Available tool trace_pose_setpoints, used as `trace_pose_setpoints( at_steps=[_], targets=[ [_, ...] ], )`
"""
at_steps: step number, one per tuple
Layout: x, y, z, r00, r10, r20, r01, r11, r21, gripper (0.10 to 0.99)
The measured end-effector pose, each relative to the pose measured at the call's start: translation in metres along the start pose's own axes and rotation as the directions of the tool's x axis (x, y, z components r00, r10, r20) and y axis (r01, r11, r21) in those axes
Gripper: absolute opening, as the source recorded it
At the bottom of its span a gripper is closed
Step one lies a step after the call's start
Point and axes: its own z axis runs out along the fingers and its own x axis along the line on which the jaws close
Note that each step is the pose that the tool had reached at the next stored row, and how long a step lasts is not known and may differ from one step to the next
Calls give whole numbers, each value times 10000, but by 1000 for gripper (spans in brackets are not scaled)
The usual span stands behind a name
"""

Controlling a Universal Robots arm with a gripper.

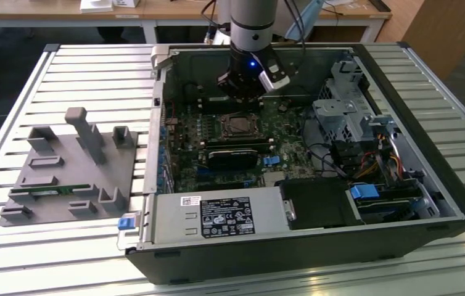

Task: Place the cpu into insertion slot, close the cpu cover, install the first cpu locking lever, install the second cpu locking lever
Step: 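Install the first cpu locking lever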

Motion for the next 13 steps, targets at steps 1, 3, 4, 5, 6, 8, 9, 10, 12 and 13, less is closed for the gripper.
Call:
trace_pose_setpoints(
  at_steps=[1,3,4,5,6,8,9,10,12,13],
  targets=[
    [0,-1,5,10000,-1,-2,1,10000,2,118],
    [0,-1,19,10000,-1,-1,1,10000,11,118],
    [0,-2,25,10000,-2,-1,2,10000,25,118],
    [0,-2,32,10000,-1,-2,1,10000,42,118],
    [0,-2,40,10000,-2,-2,2,10000,52,118],
    [-1,-3,57,10000,-2,-1,2,10000,68,118],
    [-2,-3,64,10000,-2,-1,2,10000,76,118],
    [-2,-3,71,10000,-2,-3,2,10000,83,118],
    [-2,-5,82,10000,-2,-9,2,9999,101,118],
    [-3,-5,89,10000,-2,-10,2,9999,107,118]
  ],
)
